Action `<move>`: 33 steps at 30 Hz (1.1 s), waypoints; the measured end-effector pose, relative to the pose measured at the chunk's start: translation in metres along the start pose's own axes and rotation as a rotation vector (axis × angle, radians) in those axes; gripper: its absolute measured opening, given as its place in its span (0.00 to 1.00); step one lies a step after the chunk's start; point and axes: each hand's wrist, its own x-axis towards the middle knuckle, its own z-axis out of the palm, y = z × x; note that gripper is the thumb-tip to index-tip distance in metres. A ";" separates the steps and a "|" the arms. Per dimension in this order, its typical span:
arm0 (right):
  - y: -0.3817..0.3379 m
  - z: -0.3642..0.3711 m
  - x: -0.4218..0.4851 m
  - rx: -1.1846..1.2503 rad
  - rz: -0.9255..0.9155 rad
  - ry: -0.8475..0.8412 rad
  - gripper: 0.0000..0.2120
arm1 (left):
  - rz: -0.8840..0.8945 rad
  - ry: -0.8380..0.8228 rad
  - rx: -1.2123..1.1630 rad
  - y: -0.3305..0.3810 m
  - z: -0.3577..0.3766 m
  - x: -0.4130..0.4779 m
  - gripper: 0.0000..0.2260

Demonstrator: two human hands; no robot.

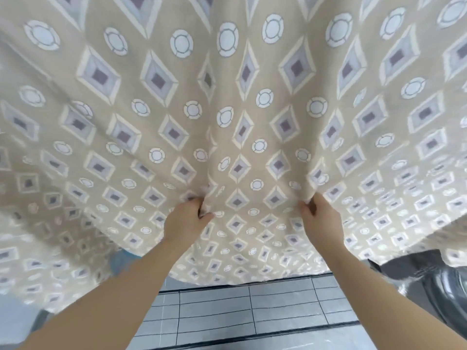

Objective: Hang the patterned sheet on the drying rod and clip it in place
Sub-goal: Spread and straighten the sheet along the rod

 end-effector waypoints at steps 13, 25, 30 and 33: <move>0.027 -0.007 -0.010 0.165 0.142 0.031 0.03 | 0.046 0.288 -0.305 0.038 0.016 -0.012 0.15; 0.121 -0.111 0.048 0.212 0.161 0.109 0.04 | -0.057 -0.157 -0.284 0.207 0.096 0.008 0.30; 0.165 -0.156 0.093 0.172 0.138 0.102 0.12 | -0.245 -0.014 -0.482 0.265 0.125 0.021 0.31; 0.176 -0.166 0.119 0.212 0.147 0.081 0.26 | -0.185 0.070 -0.517 0.291 0.131 0.022 0.25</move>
